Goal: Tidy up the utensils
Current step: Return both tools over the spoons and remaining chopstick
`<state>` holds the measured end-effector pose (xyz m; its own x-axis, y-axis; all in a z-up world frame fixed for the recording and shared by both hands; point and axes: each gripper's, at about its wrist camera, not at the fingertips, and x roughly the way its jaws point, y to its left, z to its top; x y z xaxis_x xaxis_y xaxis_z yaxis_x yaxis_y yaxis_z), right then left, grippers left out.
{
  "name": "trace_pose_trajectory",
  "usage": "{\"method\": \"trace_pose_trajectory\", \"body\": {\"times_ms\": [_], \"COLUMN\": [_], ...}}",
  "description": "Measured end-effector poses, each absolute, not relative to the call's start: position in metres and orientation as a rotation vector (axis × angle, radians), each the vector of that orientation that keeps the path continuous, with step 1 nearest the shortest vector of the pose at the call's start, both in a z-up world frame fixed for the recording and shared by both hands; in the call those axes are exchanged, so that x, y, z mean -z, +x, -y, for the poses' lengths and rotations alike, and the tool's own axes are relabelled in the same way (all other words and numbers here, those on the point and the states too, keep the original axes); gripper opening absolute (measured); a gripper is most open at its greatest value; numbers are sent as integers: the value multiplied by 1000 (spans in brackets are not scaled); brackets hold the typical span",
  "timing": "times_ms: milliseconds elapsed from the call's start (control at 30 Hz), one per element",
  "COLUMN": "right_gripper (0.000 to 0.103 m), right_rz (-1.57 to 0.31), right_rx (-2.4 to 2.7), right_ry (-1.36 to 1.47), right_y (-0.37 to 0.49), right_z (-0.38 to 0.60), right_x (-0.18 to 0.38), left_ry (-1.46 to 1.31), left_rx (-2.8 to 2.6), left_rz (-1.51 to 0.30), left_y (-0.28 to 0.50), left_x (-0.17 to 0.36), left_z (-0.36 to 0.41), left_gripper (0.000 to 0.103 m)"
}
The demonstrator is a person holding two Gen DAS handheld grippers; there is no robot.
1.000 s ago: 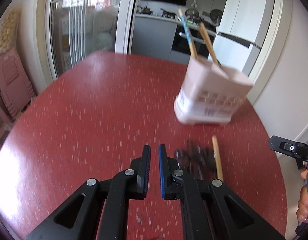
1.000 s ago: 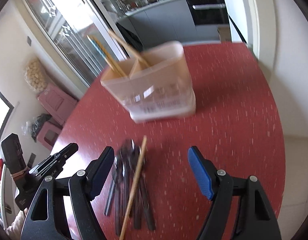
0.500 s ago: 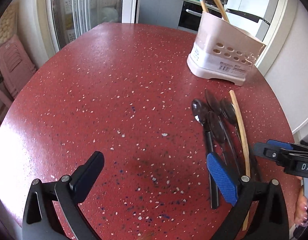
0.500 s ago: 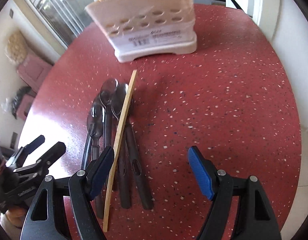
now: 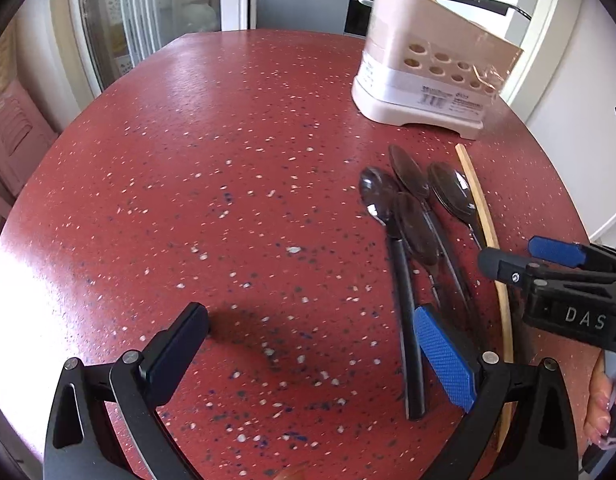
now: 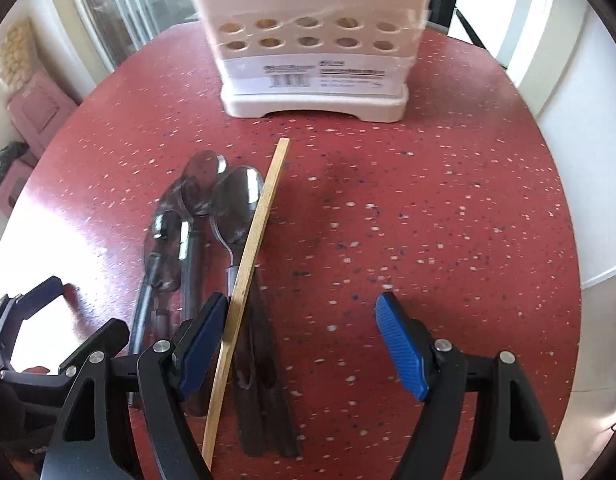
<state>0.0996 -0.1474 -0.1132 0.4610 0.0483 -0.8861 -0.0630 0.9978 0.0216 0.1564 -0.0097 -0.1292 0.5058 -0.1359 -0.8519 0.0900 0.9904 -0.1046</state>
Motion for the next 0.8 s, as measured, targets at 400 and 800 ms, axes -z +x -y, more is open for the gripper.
{"method": "trace_pose_trajectory", "body": {"times_ms": [400, 800], "right_gripper": [72, 57], "right_rz": [-1082, -1149], "right_rx": [-74, -134], "right_ry": [58, 329], "right_y": [108, 148], "right_z": [194, 232], "right_x": [110, 106], "left_ry": [32, 37], "left_rx": [110, 110], "left_rz": [-1033, -1068], "left_y": [180, 200], "left_x": [131, 128], "left_z": [24, 25], "left_gripper": [103, 103]}}
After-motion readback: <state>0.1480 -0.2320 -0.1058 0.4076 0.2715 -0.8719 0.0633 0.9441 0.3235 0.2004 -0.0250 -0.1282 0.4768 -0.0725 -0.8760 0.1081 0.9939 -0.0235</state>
